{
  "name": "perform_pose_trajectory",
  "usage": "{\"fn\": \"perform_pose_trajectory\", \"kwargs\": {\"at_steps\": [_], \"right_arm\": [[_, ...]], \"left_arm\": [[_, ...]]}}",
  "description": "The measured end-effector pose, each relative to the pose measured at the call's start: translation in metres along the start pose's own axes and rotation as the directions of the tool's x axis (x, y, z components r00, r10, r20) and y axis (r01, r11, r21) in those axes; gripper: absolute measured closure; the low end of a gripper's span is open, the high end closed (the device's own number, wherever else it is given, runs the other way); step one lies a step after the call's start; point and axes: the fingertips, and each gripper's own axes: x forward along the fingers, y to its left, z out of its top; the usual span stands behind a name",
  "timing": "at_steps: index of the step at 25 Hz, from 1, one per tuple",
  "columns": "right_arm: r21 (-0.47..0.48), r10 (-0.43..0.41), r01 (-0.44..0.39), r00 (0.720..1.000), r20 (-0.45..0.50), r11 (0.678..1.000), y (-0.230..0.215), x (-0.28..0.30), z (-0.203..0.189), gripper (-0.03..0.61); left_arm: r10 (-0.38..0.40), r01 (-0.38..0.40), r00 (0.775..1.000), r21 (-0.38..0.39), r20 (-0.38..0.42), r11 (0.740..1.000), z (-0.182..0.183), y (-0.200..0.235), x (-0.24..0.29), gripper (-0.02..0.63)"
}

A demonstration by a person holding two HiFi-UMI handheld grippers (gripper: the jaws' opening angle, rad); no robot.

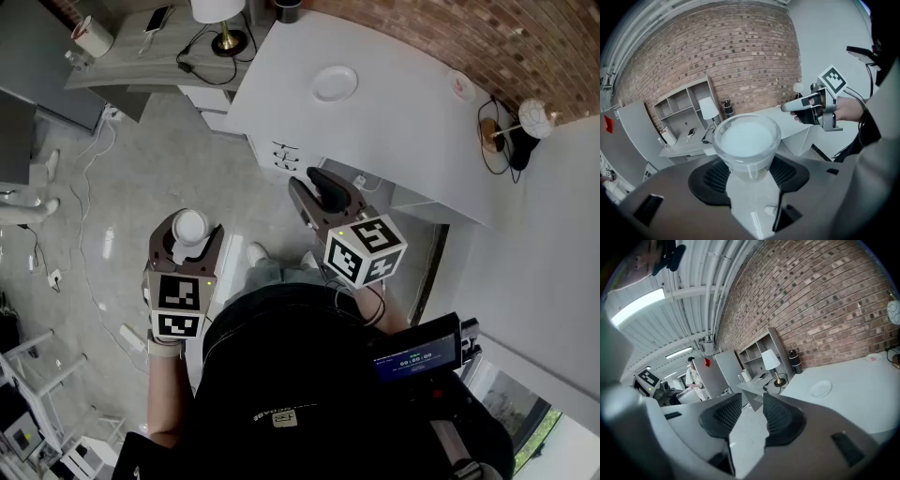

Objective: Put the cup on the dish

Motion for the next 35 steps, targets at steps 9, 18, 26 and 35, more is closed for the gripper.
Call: {"fn": "perform_pose_trajectory", "kwargs": {"at_steps": [9,18,26,35], "right_arm": [[0.009,-0.022,0.022,1.0,0.015,1.0,-0.005,-0.006,0.002,0.431],[0.036,-0.018,0.017,0.999,0.033,0.999,-0.008,-0.002,0.007,0.431],[0.061,-0.027,0.025,0.999,0.042,0.998,-0.015,-0.001,0.008,0.431],[0.064,-0.041,0.039,0.999,0.033,0.997,-0.012,0.01,0.007,0.431]], "left_arm": [[-0.018,0.018,1.0,0.0,0.002,1.0,0.0,-0.004,0.006,0.351],[-0.034,0.034,0.999,-0.026,0.018,0.999,0.008,-0.002,0.01,0.351],[-0.041,0.041,0.999,-0.013,0.014,0.999,0.01,-0.002,0.017,0.351],[-0.041,0.041,0.999,0.015,0.019,0.999,0.011,0.009,0.019,0.351]]}}
